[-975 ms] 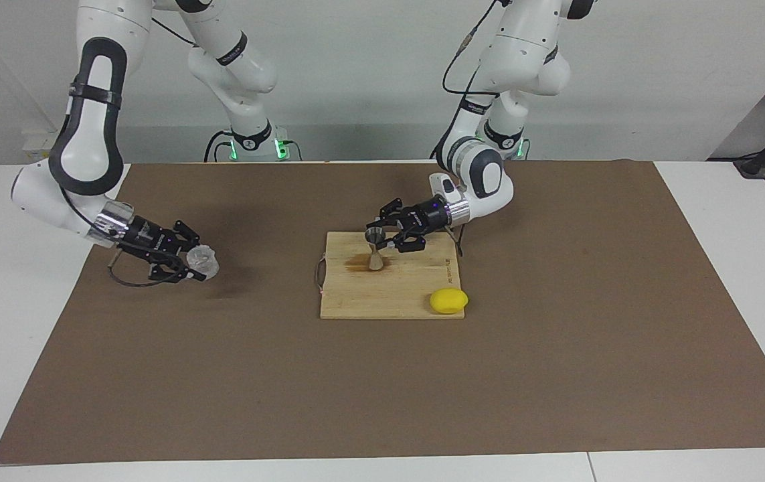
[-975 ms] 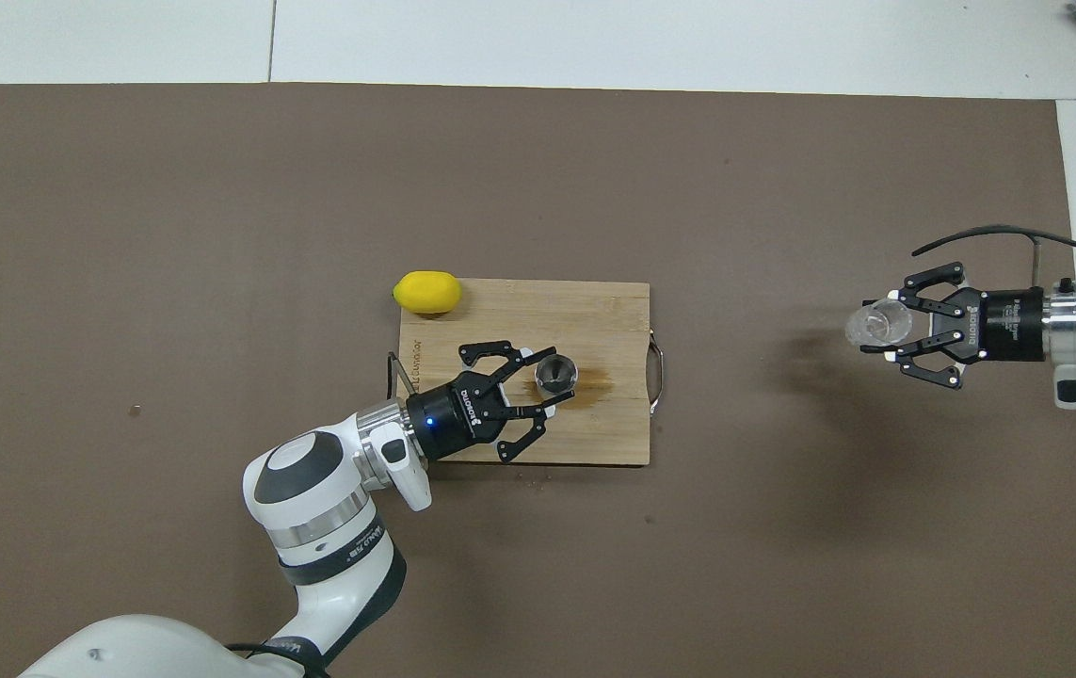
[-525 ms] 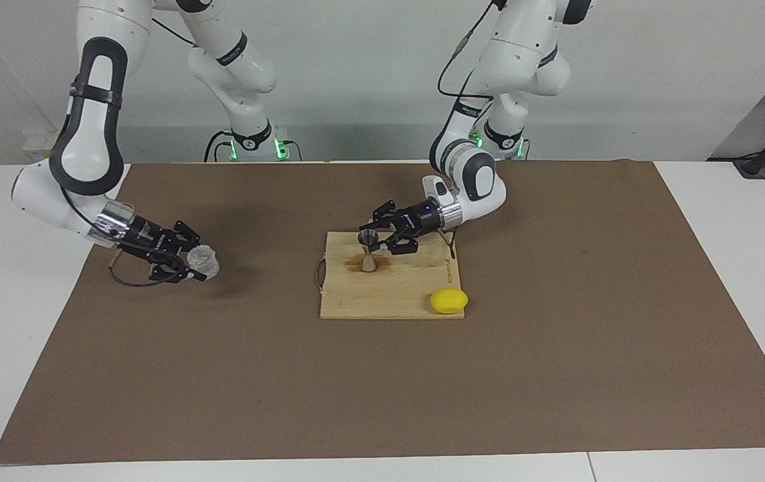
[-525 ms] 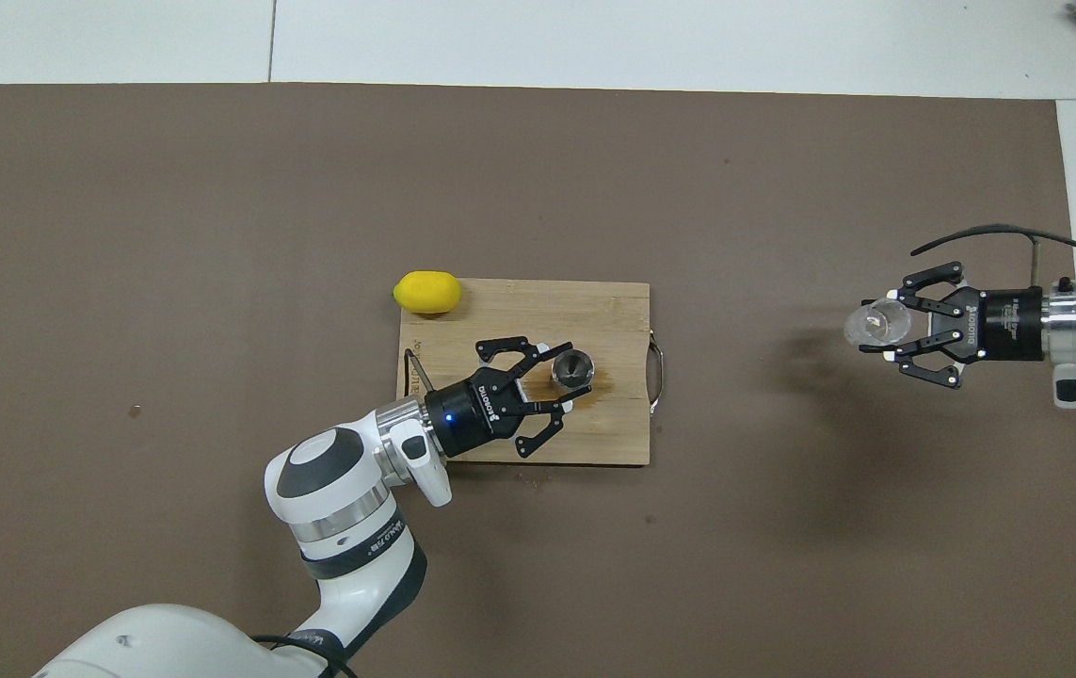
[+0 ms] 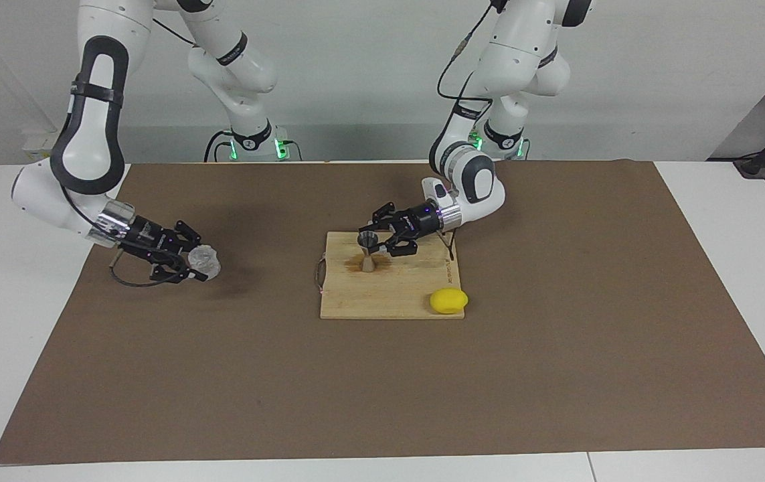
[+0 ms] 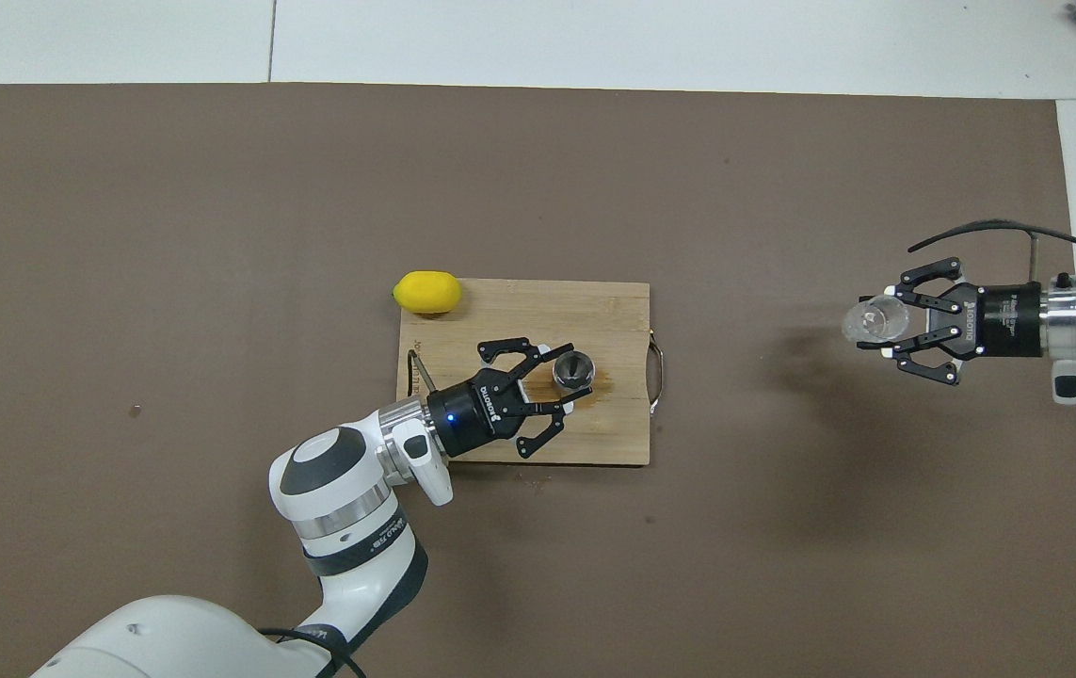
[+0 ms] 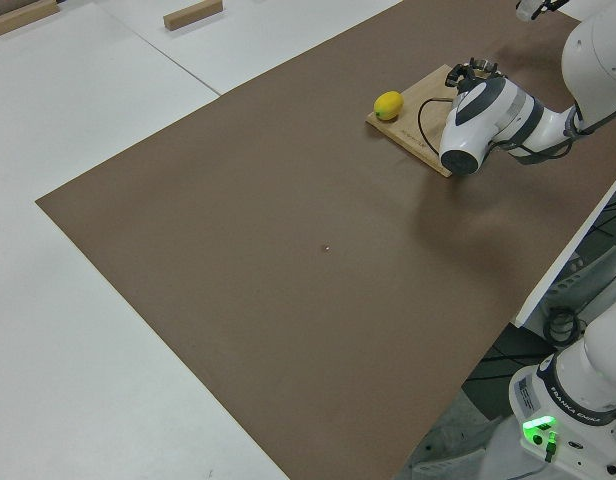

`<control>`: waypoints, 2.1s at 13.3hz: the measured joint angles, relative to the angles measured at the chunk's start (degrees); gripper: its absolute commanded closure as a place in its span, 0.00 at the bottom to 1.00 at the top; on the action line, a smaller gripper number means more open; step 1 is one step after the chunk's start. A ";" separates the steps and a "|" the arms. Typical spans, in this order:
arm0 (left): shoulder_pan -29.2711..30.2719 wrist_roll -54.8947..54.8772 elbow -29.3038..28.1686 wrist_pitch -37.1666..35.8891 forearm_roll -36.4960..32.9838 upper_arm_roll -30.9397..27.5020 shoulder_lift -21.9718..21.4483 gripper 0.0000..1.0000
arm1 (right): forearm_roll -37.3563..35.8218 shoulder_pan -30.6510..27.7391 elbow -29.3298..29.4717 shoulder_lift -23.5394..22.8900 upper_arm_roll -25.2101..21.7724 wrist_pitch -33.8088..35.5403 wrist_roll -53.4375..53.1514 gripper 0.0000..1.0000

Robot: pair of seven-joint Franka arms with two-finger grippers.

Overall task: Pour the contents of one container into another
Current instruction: 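Withdraw the left gripper while the right gripper carries the glass over the cup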

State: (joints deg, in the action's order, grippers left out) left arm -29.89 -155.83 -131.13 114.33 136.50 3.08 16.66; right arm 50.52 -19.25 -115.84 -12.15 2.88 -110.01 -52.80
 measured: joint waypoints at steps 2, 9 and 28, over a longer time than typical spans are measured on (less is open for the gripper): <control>0.08 0.00 -0.35 -0.61 0.00 -0.18 0.24 0.00 | 0.00 0.11 0.01 0.40 0.00 0.02 -0.39 0.95; 8.83 -0.09 -6.23 -3.24 -11.16 -1.08 -3.00 0.00 | -1.16 2.67 0.07 3.59 0.07 0.72 -2.27 0.95; 56.23 15.01 15.99 -28.41 -90.04 -1.75 -4.96 0.00 | -31.01 35.04 7.82 4.82 0.57 -5.04 -32.81 0.91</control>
State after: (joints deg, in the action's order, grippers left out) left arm 26.34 -140.82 -115.15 85.92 46.47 1.34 11.70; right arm 19.51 15.78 -108.01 -7.33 3.45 -115.05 -85.61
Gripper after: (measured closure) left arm 0.000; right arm 0.489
